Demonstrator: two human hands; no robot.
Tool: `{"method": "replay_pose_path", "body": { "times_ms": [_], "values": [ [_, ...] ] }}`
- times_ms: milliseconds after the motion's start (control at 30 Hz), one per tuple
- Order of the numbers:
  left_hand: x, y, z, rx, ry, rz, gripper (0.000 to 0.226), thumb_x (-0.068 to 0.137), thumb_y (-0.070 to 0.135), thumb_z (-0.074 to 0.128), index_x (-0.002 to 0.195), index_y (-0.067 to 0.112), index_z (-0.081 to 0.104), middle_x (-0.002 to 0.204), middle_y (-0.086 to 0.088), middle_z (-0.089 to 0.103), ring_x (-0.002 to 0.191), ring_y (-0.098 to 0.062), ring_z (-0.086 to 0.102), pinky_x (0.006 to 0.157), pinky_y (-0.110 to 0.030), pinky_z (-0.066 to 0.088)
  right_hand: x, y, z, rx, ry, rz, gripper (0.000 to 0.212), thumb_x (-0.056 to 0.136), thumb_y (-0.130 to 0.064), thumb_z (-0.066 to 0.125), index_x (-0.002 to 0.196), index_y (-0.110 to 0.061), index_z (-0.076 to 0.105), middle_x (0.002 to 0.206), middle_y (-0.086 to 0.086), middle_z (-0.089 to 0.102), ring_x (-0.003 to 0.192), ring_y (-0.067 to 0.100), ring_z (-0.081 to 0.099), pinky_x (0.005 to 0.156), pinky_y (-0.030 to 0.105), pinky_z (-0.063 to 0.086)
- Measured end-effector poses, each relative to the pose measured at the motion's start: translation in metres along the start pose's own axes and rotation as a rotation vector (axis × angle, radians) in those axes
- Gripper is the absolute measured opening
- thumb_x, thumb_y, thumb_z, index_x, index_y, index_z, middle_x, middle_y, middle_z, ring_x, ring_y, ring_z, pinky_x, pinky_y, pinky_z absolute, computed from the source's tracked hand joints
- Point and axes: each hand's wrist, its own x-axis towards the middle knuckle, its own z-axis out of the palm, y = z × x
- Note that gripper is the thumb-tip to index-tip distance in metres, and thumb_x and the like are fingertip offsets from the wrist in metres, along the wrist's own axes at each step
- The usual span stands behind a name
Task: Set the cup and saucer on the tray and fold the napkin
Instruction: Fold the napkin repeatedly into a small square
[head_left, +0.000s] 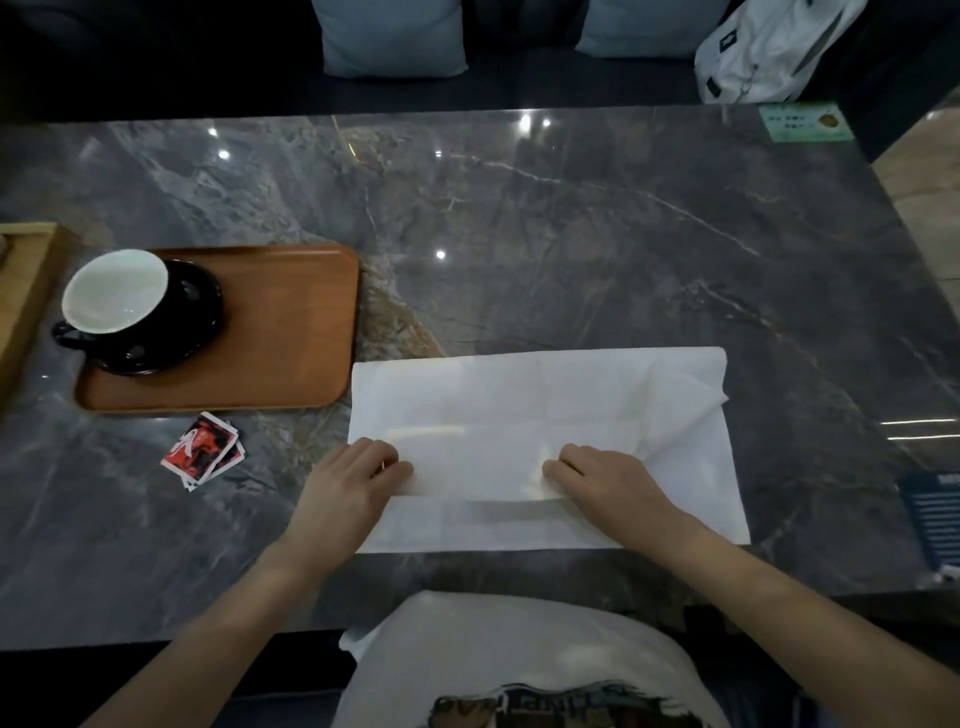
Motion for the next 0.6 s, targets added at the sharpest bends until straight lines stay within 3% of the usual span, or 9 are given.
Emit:
{"method": "replay_pose_path", "body": {
  "times_ms": [133,300,400,600],
  "values": [
    [-0.025,-0.005,-0.005,0.000,0.000,-0.090,0.021,0.080,0.013,0.050,0.083,0.013,0.071,0.083,-0.008,0.070,0.083,-0.019,0.048,0.068,-0.031,0.035,-0.005,-0.011,0.006,0.061,0.046,-0.011,0.031,0.052,0.002,0.081,0.076,-0.009,0.065,0.065,0.005,0.057,0.048,0.018,0.049,0.037,0.024,0.030],
    [-0.057,-0.002,-0.001,0.042,-0.027,-0.274,0.026,0.078,0.018,0.050,0.087,0.015,0.073,0.102,-0.013,0.071,0.094,-0.028,0.054,0.071,-0.035,0.043,-0.013,-0.026,0.009,0.091,0.117,-0.047,0.024,0.058,0.008,0.070,0.072,-0.010,0.063,0.064,0.004,0.056,0.050,0.017,0.048,0.037,0.025,0.033],
    [-0.066,0.006,0.002,0.024,-0.046,-0.417,0.029,0.078,0.019,0.046,0.085,0.013,0.074,0.107,-0.016,0.070,0.083,-0.034,0.066,0.064,-0.036,0.055,-0.013,-0.034,0.015,0.092,0.125,-0.059,0.025,0.055,0.010,0.068,0.069,-0.010,0.062,0.063,0.003,0.055,0.050,0.017,0.048,0.037,0.025,0.034],
    [-0.074,0.018,0.006,-0.084,-0.046,-0.573,0.026,0.076,0.019,0.050,0.082,0.009,0.074,0.097,-0.011,0.073,0.074,-0.029,0.071,0.060,-0.034,0.057,-0.010,-0.043,0.025,0.108,0.141,-0.074,0.022,0.059,0.011,0.061,0.069,-0.009,0.062,0.066,0.004,0.058,0.052,0.019,0.049,0.038,0.026,0.037]
  ]
}}
